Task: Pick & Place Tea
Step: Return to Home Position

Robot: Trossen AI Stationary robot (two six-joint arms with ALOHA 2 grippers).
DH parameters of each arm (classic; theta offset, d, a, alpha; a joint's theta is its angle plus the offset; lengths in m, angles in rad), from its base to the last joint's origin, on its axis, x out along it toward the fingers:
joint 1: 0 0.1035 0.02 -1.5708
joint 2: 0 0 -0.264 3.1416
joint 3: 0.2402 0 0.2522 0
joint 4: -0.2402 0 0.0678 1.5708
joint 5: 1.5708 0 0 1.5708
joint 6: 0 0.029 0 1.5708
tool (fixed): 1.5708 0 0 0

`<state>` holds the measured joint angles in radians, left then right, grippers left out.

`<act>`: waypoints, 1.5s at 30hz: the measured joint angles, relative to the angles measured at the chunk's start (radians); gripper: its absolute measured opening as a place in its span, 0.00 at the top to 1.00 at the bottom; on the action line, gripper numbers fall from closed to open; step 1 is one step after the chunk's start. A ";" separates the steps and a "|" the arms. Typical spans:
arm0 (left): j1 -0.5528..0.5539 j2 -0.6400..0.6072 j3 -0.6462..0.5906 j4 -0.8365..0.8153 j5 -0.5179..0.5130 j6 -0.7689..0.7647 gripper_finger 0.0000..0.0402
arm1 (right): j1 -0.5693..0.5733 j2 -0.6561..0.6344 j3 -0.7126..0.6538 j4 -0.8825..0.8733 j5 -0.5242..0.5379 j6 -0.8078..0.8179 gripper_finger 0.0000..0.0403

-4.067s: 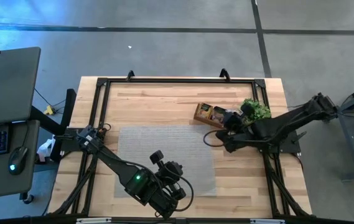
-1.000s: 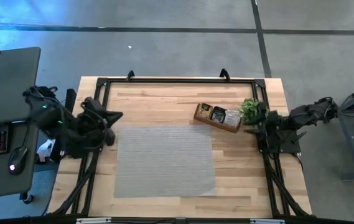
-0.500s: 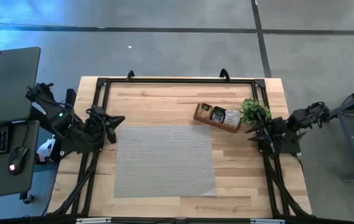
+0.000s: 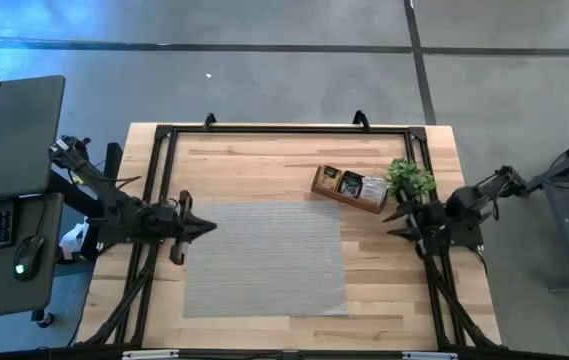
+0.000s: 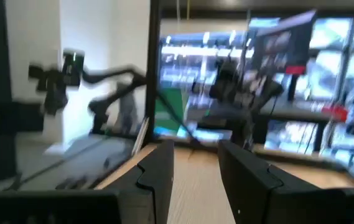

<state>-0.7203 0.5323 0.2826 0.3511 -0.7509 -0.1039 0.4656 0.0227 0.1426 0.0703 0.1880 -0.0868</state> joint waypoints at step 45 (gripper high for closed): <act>0.366 -0.349 -0.259 -0.067 0.429 0.232 0.99 | -0.001 -0.005 -0.004 -0.020 -0.011 -0.124 0.69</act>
<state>-0.3547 0.1833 0.0238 0.2845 -0.3217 0.1278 0.4648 0.0181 0.1386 0.0499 0.1767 -0.2111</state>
